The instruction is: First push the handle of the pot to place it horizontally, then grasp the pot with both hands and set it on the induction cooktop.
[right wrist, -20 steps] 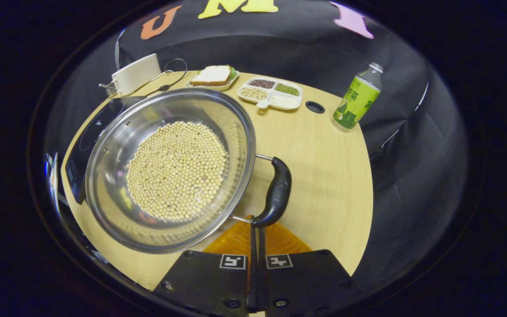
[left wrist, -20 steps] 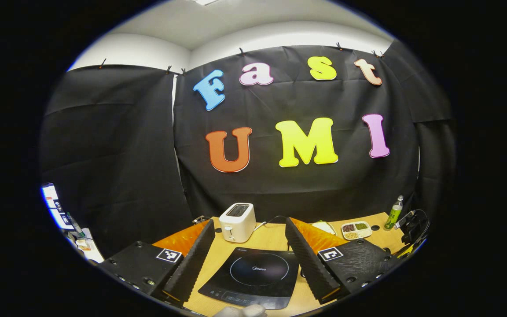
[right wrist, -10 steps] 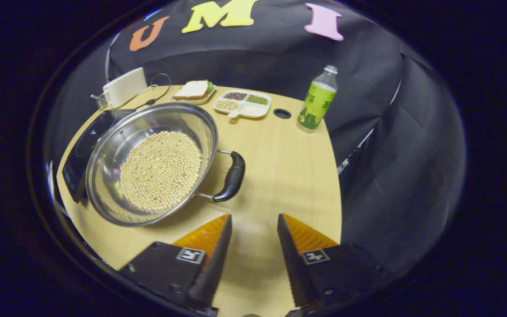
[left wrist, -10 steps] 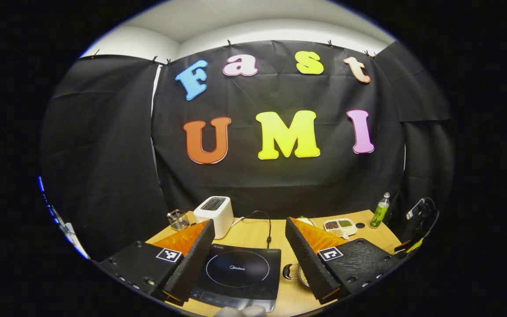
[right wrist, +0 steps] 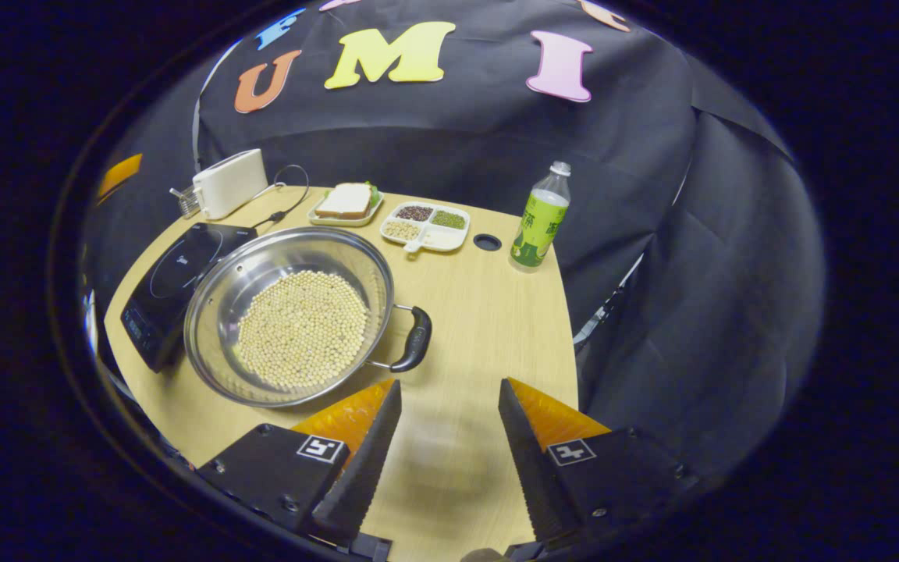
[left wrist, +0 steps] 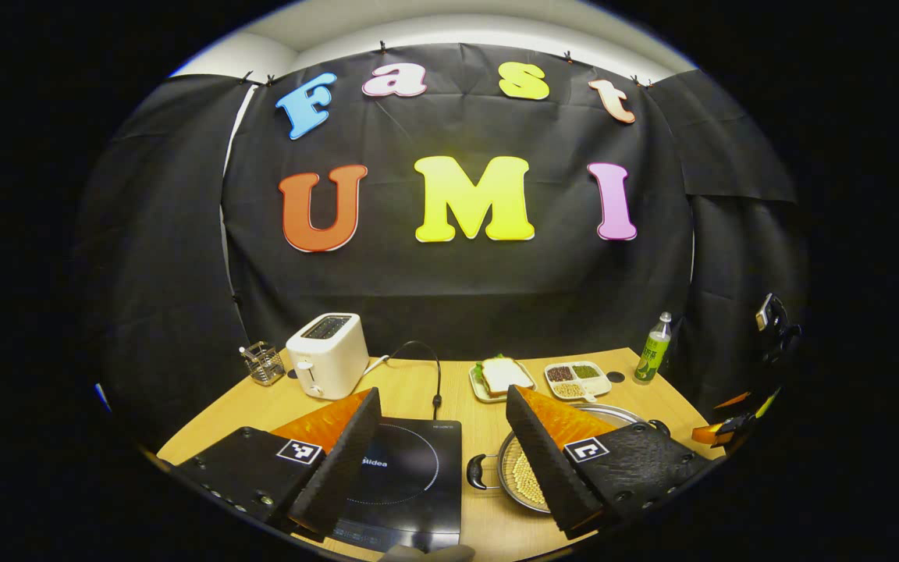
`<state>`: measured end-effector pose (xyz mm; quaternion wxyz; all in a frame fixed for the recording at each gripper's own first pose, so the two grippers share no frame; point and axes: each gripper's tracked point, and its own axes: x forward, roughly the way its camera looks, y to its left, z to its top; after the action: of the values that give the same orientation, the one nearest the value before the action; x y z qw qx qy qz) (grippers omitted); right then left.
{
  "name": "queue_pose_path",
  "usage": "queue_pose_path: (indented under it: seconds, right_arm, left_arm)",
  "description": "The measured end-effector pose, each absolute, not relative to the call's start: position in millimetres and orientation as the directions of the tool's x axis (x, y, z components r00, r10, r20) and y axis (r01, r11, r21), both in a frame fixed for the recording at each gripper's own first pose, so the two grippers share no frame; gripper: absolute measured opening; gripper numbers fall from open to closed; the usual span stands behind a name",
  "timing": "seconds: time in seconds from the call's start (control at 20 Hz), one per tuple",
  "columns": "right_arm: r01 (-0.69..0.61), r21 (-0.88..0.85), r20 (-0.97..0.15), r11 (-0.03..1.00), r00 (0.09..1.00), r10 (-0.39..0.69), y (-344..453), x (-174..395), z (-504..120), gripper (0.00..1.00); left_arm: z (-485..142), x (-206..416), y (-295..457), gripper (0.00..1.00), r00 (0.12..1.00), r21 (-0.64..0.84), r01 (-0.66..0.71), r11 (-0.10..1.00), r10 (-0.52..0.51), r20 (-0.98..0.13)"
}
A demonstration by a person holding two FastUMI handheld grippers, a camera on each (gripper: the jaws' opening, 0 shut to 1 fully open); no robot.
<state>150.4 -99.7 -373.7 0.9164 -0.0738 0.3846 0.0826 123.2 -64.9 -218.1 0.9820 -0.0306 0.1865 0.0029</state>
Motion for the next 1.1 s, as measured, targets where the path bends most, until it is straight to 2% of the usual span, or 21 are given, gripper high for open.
queue_pose_path:
  seconds: [0.05, 0.15, 0.2, 0.25, 0.5, 0.7, 0.75, 0.8, 0.9, 0.95, 1.0, 1.1]
  right_arm:
    - [-0.208, -0.055, -0.716, 0.977, 0.69, 0.107, -93.6, 150.5, -373.5, 0.81]
    - [-0.206, -0.03, -0.722, 0.978, 0.681, 0.121, -87.3, 153.3, -378.1, 0.81]
    - [-0.202, -0.017, -0.721, 0.979, 0.681, 0.128, -83.9, 156.4, -379.5, 0.84]
    - [-0.202, -0.008, -0.726, 0.979, 0.674, 0.133, -81.1, 158.7, -383.1, 0.81]
    - [-0.212, 0.029, -0.726, 0.977, 0.667, 0.167, -62.0, 176.2, -388.2, 0.8]
    - [-0.225, 0.042, -0.733, 0.974, 0.655, 0.182, -49.4, 194.4, -395.5, 0.8]
    - [-0.227, 0.042, -0.738, 0.973, 0.649, 0.183, -47.1, 197.5, -398.2, 0.84]
    - [-0.23, 0.041, -0.746, 0.972, 0.641, 0.183, -46.0, 200.4, -402.4, 0.81]
    - [-0.229, 0.044, -0.757, 0.972, 0.627, 0.182, -43.5, 205.8, -412.1, 0.84]
    - [-0.225, 0.045, -0.764, 0.973, 0.62, 0.178, -43.9, 207.8, -415.3, 0.81]
    - [-0.224, 0.043, -0.769, 0.974, 0.615, 0.176, -43.8, 209.0, -418.3, 0.84]
    - [-0.223, 0.039, -0.776, 0.974, 0.607, 0.17, -44.3, 212.3, -423.0, 0.8]
  left_arm:
    - [-227.1, 123.7, -69.5, 0.97, 0.924, -0.068, -0.009, 0.998, -0.018, -0.382]
    - [-243.7, 125.9, -78.5, 0.97, 0.913, -0.09, 0.0, 0.996, -0.037, -0.407]
    - [-252.6, 126.1, -82.6, 0.96, 0.905, -0.098, 0.004, 0.995, -0.045, -0.424]
    - [-261.8, 127.9, -85.6, 0.97, 0.898, -0.107, 0.005, 0.994, -0.051, -0.437]
    - [-314.5, 130.9, -102.4, 0.96, 0.844, -0.152, -0.012, 0.988, -0.071, -0.531]
    - [-350.4, 133.3, -119.0, 0.96, 0.796, -0.17, -0.004, 0.985, -0.099, -0.597]
    - [-356.6, 132.9, -122.0, 0.96, 0.788, -0.175, -0.001, 0.985, -0.106, -0.607]
    - [-364.7, 133.3, -124.7, 0.96, 0.774, -0.171, -0.001, 0.985, -0.108, -0.624]
    - [-375.3, 135.0, -128.9, 0.96, 0.76, -0.166, 0.004, 0.986, -0.111, -0.641]
    - [-381.5, 135.2, -131.4, 0.96, 0.75, -0.169, 0.006, 0.986, -0.116, -0.651]
    - [-386.2, 135.6, -136.0, 0.96, 0.741, -0.179, 0.008, 0.984, -0.126, -0.659]
    - [-394.4, 138.3, -140.1, 0.96, 0.726, -0.182, 0.009, 0.983, -0.132, -0.675]
